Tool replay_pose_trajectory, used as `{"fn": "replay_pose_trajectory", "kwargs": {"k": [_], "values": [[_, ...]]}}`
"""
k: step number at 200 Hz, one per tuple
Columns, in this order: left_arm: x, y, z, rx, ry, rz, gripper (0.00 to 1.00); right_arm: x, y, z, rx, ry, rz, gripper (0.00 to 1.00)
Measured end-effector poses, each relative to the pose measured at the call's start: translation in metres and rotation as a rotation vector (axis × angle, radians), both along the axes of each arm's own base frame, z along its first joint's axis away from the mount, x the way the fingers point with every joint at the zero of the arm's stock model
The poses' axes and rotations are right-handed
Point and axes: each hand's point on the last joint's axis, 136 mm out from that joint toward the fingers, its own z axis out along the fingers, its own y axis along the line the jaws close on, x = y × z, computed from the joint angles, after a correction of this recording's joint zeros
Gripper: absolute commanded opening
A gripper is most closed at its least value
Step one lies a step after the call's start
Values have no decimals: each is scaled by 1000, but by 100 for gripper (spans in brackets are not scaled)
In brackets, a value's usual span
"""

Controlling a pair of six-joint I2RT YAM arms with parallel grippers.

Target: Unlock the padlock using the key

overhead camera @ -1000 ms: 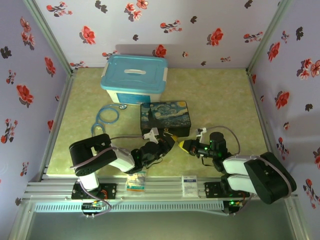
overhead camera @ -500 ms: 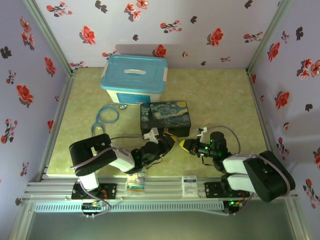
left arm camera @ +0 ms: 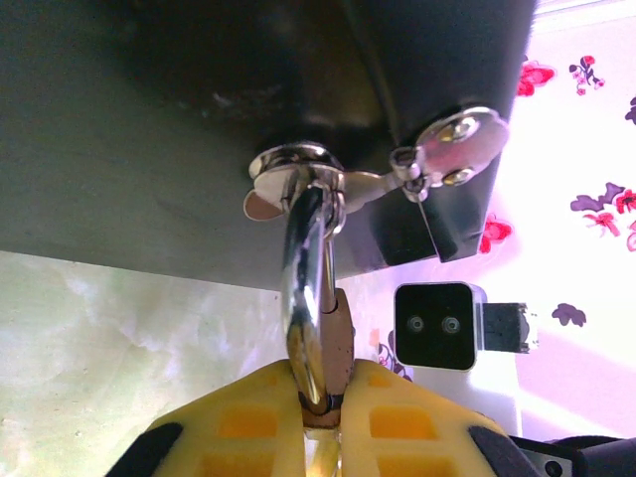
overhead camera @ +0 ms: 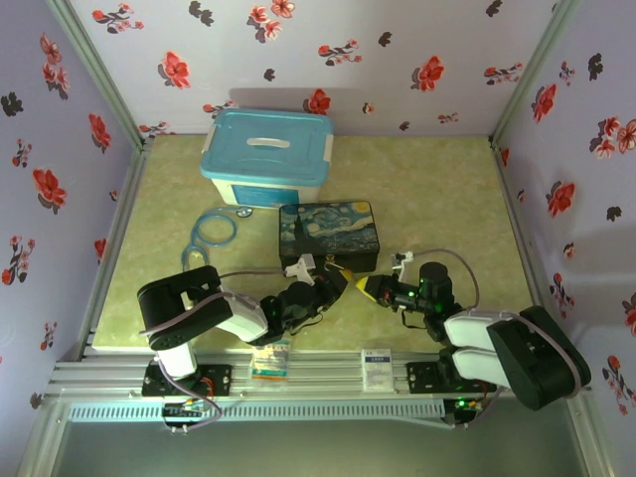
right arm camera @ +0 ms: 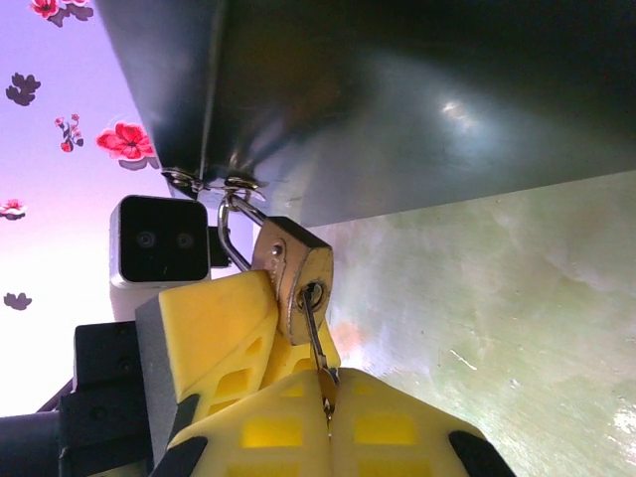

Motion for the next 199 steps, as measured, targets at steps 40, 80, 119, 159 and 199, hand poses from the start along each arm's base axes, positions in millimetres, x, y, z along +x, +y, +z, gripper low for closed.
{"fn": "replay_pose_trajectory", "kwargs": {"k": [40,80,119,159,199], "values": [[0,-1,-1,-5,4,-2,0,1,0,-2,-11,10,4,0],[1,0,-1,-5,4,0,0,6,3,-5,1,20,7,0],[2,0,0,-9,8,-2,0,9,2,-6,29,33,21,0],[3,0,0,-15,10,-9,0,13,1,-6,55,64,50,0],[8,0,4,-37,3,-3,0,20,5,-2,83,83,67,0]]}}
